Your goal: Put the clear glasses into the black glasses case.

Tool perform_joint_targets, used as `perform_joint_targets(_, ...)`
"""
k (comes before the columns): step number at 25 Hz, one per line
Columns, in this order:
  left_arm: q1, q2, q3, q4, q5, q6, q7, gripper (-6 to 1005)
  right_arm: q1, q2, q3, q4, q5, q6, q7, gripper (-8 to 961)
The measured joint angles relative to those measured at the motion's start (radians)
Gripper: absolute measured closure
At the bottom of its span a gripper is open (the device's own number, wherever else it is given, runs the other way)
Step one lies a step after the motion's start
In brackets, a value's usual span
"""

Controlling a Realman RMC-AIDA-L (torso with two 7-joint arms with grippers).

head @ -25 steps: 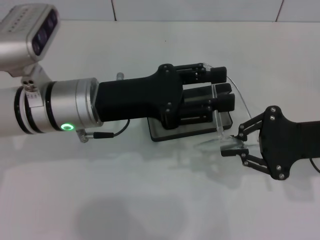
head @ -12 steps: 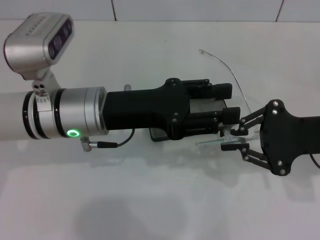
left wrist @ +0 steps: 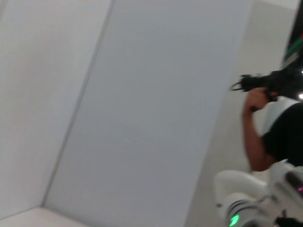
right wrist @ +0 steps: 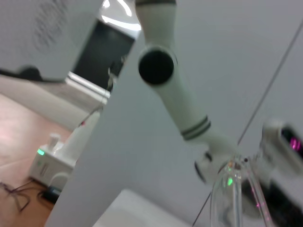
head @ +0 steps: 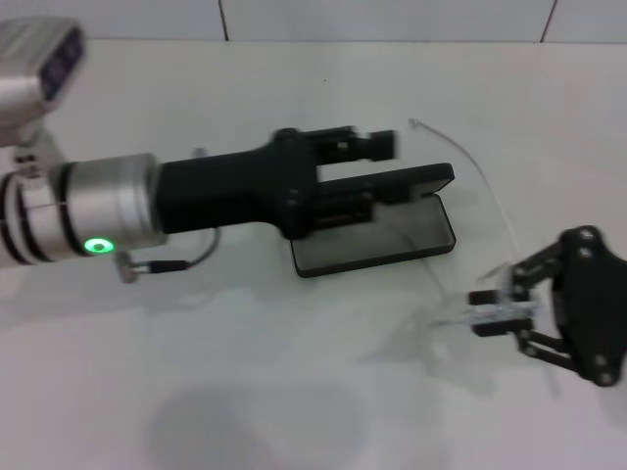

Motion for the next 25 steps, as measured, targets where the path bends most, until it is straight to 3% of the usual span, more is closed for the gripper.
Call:
perform_joint_targets(3,0.006,0.016,-0.022,-0.016,0.028,-0.028,-0.007,397,-0.012,0.005,0.053,0.003,0.015,-0.079,-0.053,830)
perform_joint_targets(7,0.01,0.018,-0.026,-0.019,0.058,-0.052,-0.005,398,-0.013,0.008,0.06,0.042,0.07,-0.16,-0.139,830)
perform_joint_targets(15,-0.01,-0.025,-0.027,-0.015,0.069,-0.089,0.065,398,0.089,0.016,-0.153,0.145,0.08,-0.153,-0.176,830)
perform_joint_targets(22,-0.009,-0.045,-0.06,-0.01,0.049,-0.09,0.124,398,0.219,0.019,-0.18,0.368,0.093,-0.11,-0.184,830)
perform_joint_targets(25,0.001,-0.047,-0.062,-0.014,0.021,-0.083,0.169,398,0.228,0.02,-0.184,0.398,0.12,-0.081,-0.18,829)
